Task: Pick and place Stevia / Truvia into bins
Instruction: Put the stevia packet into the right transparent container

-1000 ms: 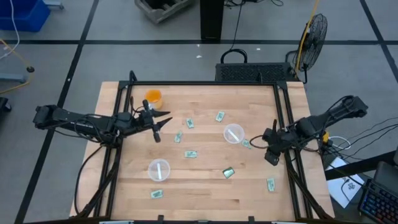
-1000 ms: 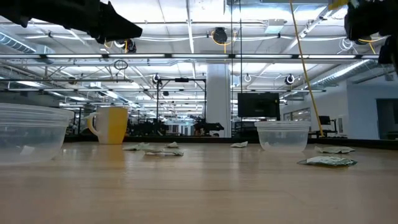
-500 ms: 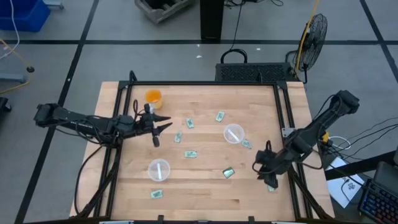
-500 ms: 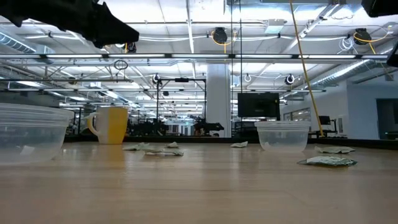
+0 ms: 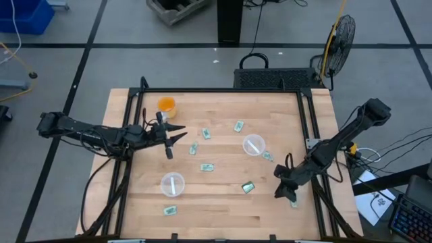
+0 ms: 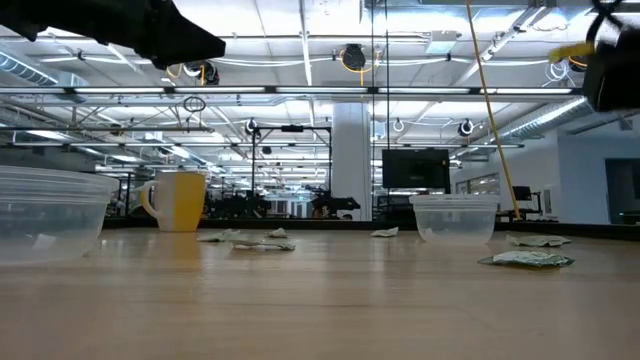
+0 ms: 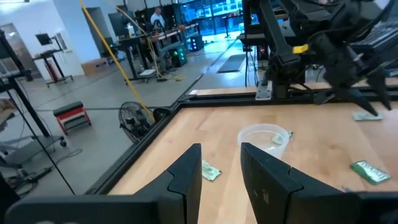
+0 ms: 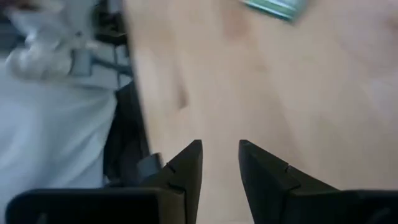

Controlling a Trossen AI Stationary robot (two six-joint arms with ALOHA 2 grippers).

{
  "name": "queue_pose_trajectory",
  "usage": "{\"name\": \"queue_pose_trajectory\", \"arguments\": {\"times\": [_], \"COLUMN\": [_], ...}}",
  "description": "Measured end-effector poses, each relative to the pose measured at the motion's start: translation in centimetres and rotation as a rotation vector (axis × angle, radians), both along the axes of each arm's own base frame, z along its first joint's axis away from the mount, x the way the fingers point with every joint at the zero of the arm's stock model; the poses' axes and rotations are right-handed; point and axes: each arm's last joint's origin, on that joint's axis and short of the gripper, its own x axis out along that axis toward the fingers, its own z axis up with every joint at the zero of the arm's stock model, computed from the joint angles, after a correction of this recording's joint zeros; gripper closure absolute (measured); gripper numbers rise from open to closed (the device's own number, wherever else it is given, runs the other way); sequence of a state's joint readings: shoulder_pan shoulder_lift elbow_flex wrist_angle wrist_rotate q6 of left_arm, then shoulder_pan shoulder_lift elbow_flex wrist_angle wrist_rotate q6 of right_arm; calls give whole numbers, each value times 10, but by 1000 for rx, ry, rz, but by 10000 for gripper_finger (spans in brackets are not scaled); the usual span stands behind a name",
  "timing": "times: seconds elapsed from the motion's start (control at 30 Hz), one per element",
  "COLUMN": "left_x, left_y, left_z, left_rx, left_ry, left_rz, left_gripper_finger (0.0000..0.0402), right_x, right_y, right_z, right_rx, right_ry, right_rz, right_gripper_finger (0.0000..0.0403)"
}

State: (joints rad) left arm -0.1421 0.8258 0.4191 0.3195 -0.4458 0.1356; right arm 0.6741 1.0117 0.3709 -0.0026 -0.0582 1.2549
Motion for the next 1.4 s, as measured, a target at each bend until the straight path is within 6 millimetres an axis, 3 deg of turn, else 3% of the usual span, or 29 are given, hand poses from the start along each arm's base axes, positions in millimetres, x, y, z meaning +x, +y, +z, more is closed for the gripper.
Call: {"name": "queue_pose_trajectory", "arguments": {"times": [0.1,0.23,0.73,1.4], "left_x": [0,0,0,0], "left_y": [0,0,1,1], "left_z": [0,0,5,5], "left_rx": [25,62,121,55], "left_ry": [7,18,-12,-31], "left_rz": [-2,-4,4,7], "left_gripper_finger": [284,284,284,284], "right_x": [-6,-6,2,1], "right_y": [-5,-6,1,-3], "right_z": [-12,-14,35,36], "right_rx": [-24,-95,85,-8], "right_ry": [31,-44,-123,-189], "right_rz": [-6,82,110,97], "right_gripper_finger": [313,319,348,348]}}
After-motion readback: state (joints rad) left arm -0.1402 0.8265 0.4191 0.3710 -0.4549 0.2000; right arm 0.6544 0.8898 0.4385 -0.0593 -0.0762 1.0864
